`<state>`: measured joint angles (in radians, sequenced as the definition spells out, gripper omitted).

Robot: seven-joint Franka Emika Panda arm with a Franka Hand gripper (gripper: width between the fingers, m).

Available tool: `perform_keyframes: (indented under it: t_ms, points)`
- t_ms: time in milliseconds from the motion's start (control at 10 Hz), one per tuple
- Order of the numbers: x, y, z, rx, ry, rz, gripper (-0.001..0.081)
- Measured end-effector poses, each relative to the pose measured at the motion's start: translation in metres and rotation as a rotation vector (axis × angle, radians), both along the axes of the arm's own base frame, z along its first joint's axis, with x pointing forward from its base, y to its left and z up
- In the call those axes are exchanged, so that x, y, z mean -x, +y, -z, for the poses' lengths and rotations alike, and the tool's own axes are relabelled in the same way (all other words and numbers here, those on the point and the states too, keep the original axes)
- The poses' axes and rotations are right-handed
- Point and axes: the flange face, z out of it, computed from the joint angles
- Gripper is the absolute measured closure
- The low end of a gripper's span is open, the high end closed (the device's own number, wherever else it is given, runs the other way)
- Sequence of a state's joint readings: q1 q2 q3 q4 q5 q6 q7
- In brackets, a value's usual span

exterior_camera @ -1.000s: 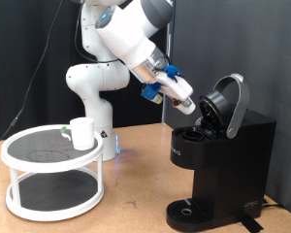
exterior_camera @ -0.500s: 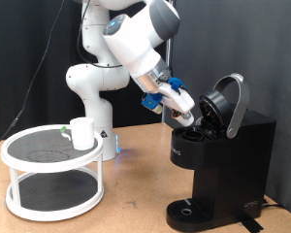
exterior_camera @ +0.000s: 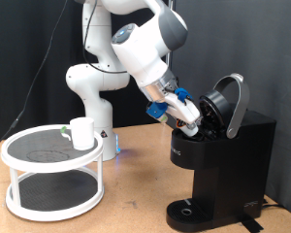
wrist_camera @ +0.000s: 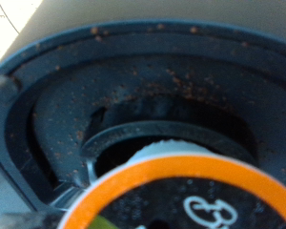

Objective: Make a cup of coffee with the keurig machine

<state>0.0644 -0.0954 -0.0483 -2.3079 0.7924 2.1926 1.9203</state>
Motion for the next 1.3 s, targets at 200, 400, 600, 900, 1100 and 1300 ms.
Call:
perform_keyframes:
  t_ms: [200, 400, 600, 900, 1100, 1300]
  points:
    - [-0.001, 0.006, 0.004, 0.004, 0.005, -0.007, 0.0408]
    - [-0.002, 0.01, 0.005, 0.022, 0.022, -0.007, 0.0408]
    - [-0.003, 0.013, 0.003, 0.042, 0.028, -0.007, 0.0408]
    - [-0.003, 0.016, 0.003, 0.046, 0.027, -0.01, 0.0326]
    - [-0.003, 0.016, 0.002, 0.045, 0.027, -0.009, 0.0151]
    - [-0.003, 0.016, -0.003, 0.019, 0.017, -0.009, 0.0096]
